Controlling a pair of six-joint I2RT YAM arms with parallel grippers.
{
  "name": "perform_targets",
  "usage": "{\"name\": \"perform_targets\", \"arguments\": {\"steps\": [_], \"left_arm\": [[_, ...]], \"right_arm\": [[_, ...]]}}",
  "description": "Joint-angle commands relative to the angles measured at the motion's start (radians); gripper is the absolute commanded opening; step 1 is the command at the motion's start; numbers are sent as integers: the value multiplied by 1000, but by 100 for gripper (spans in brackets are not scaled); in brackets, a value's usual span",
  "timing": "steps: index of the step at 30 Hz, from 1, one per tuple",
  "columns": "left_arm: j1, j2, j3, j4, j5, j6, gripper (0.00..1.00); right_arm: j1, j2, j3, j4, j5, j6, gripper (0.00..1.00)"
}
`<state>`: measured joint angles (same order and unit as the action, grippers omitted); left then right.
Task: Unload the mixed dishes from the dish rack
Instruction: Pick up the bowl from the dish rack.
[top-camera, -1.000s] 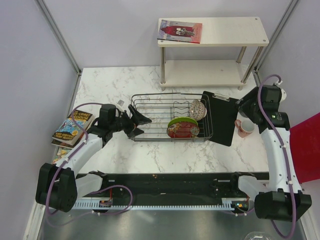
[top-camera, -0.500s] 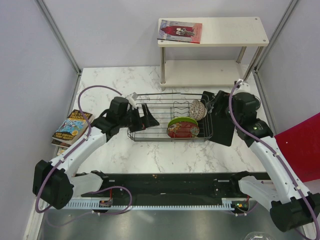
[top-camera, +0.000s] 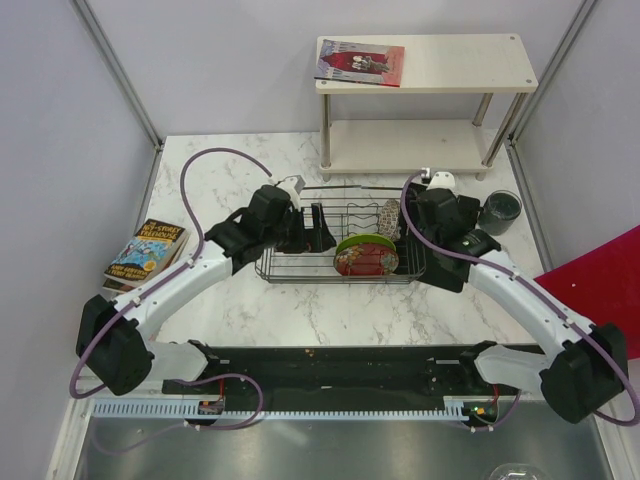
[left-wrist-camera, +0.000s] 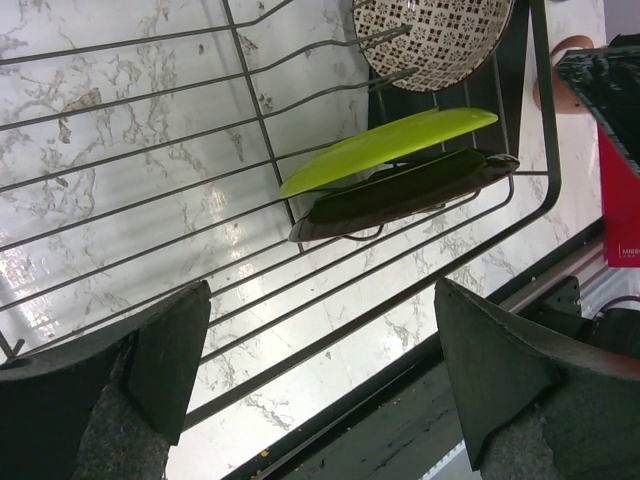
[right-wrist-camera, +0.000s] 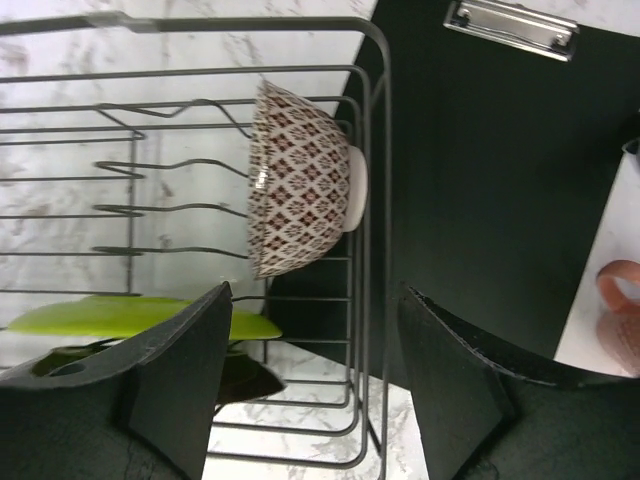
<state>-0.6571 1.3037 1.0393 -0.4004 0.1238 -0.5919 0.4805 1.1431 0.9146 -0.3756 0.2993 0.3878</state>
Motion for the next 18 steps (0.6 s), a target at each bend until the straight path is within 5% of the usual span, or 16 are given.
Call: {"name": "perform_targets", "arguments": {"steps": [1,18], "left_arm": [[-6,-20,-2,26,-49,18,99],[-6,-176,-205,92,-35,-85,98]], "right_arm": [[23,66,61,6,161,-26,73],[58,374,263,3,279,-29,68]]}}
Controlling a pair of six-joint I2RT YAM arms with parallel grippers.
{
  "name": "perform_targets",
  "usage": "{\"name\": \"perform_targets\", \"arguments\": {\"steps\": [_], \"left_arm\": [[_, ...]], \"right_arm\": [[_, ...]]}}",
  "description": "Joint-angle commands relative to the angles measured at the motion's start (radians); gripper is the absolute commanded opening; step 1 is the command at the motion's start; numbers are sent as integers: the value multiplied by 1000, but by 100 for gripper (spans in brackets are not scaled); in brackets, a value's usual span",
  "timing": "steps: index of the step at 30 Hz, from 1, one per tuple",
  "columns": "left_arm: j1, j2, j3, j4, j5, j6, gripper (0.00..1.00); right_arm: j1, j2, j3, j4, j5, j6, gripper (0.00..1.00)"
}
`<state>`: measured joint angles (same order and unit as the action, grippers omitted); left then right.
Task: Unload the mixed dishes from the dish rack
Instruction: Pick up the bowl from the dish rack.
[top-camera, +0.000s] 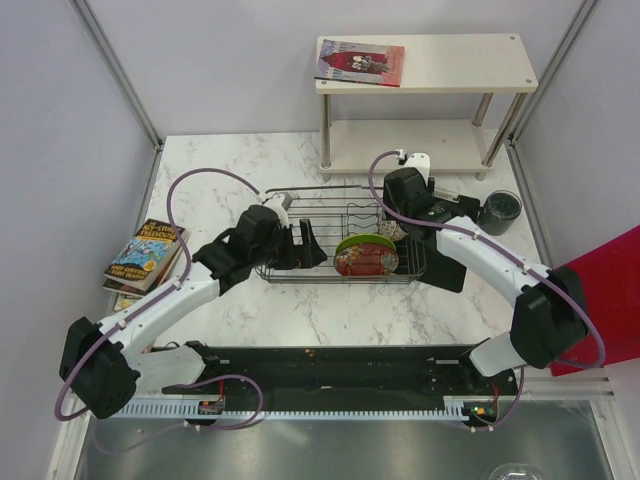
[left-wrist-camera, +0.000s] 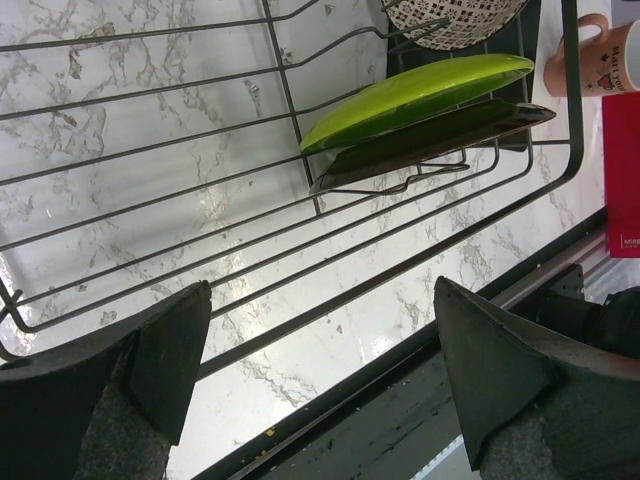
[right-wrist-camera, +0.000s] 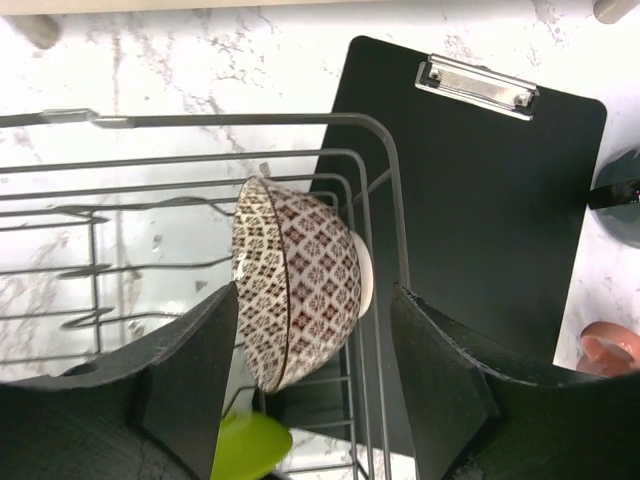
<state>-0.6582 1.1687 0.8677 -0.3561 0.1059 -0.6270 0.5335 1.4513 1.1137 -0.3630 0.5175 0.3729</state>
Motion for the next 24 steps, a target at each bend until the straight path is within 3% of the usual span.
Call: {"name": "perform_targets", "arguments": {"steps": [1,6,16,24], "left_arm": [[-4,-49,-42,46,-17,-63,98],[-4,-90,-110,46,-46,-117,97],[-4,-104,-168,62,-35,-161,96],[-4,-80,-188,75,-6,-180,95]], "right_arm": [[6,76,80,-14,62,-12,68],[29,149,115,-45,113,-6,59],[45,241,149,-142,236,21,31],[60,276,149,-183,369,26,19]]}}
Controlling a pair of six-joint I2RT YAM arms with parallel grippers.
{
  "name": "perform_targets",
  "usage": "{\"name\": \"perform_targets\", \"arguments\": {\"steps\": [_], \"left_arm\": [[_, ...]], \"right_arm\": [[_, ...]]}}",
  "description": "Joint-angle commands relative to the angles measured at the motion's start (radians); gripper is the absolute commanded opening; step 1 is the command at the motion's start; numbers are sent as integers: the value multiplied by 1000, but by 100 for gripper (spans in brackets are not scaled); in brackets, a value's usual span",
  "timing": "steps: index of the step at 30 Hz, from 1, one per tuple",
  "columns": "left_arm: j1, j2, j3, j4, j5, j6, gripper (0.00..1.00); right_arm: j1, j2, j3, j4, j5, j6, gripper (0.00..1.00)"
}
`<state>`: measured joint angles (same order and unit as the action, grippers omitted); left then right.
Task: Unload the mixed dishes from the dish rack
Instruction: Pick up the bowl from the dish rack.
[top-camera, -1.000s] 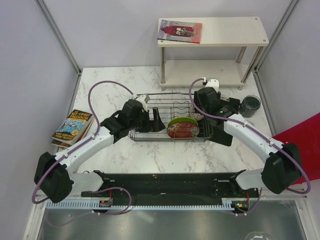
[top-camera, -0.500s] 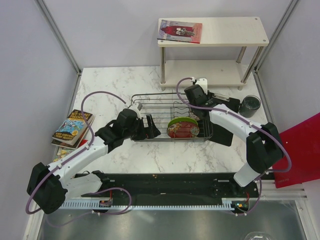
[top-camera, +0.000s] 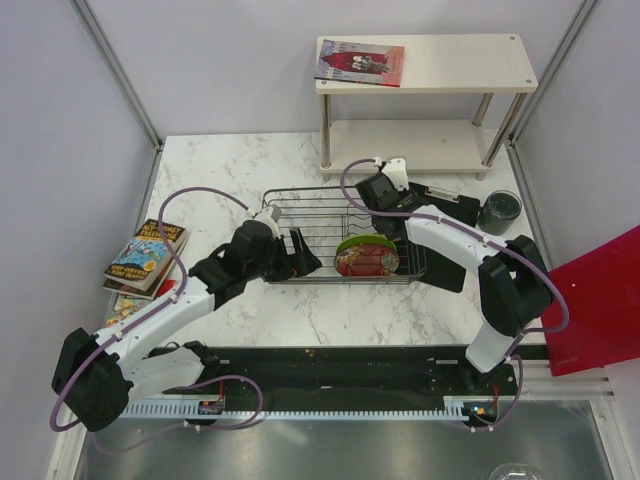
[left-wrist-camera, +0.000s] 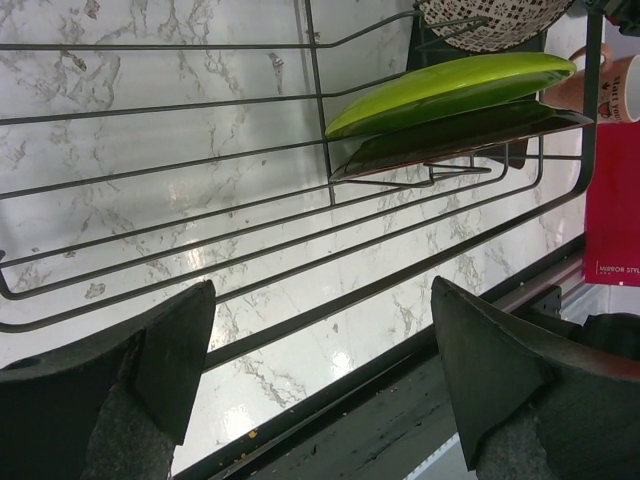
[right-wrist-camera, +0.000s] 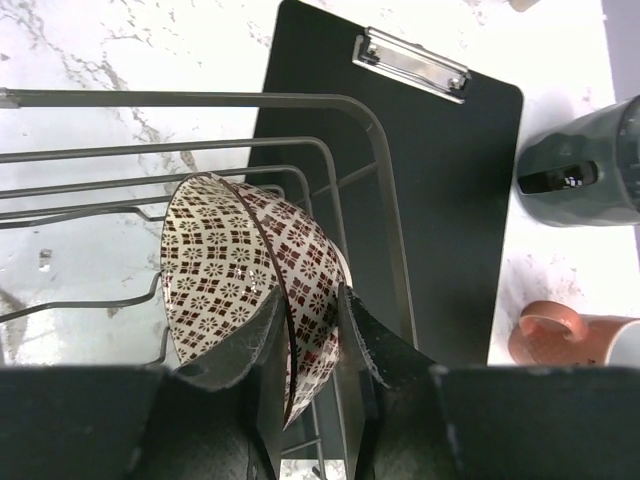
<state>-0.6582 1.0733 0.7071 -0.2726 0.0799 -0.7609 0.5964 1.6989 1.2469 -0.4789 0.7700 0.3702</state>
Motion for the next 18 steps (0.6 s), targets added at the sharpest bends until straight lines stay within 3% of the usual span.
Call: {"name": "perform_targets", "arguments": {"steps": [1,3,5,18], "left_arm": [[-3,22,-29,-8,23,-46,95],[-4,28,-31,-5,27,-48,95],[-4,36,-31,-5,31,-48,95],[-4,79,-32,15,53,-61,95]], "right_arm": [[2,34,16,-73,132,27,17],[9,56,13,-79,161,29,13],[19,77,11,-93,212,41,0],[55,36,57,-127,284,59,0]]}}
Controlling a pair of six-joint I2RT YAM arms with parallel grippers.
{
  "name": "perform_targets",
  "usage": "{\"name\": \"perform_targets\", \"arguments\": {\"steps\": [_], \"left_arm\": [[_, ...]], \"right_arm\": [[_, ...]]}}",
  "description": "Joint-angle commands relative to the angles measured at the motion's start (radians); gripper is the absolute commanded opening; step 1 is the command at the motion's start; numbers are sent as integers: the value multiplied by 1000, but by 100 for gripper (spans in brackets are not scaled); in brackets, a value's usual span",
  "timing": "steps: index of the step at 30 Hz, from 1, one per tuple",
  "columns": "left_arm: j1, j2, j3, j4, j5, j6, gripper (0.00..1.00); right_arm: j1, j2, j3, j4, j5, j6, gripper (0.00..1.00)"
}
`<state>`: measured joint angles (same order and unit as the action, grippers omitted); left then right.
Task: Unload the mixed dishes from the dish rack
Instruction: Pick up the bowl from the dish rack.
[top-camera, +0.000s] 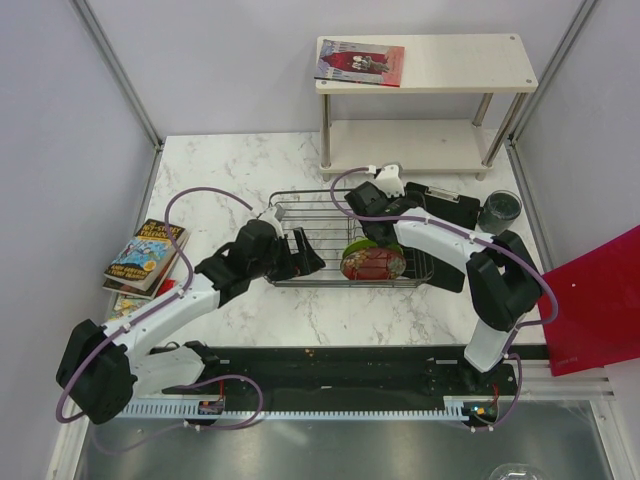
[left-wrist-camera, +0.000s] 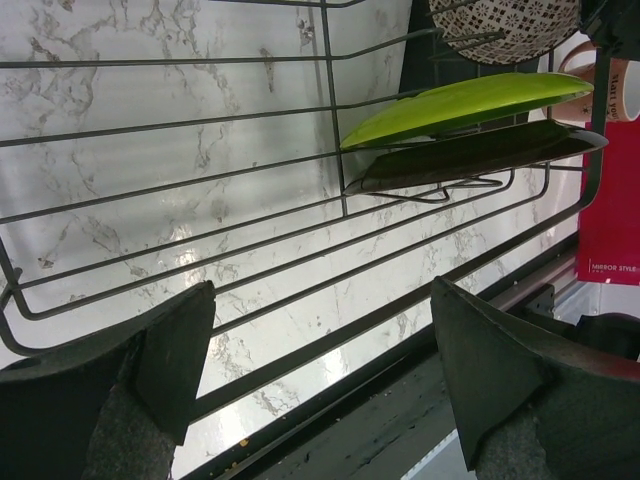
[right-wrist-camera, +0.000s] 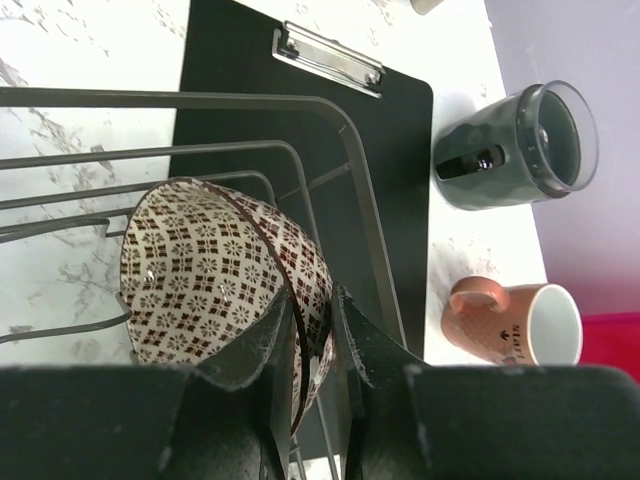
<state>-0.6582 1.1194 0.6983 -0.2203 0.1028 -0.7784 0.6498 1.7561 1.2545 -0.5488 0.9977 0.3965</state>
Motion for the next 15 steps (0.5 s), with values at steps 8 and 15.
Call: {"name": "perform_targets", "arguments": {"steps": [8,15], "left_arm": [[-3,59,-33,-11,52,-62,94],[-4,57,-34,-11,48,-62,94]], "right_arm": [[54,37,97,-88,191,7,0],[77,86,94,-105,269,18,0]]}}
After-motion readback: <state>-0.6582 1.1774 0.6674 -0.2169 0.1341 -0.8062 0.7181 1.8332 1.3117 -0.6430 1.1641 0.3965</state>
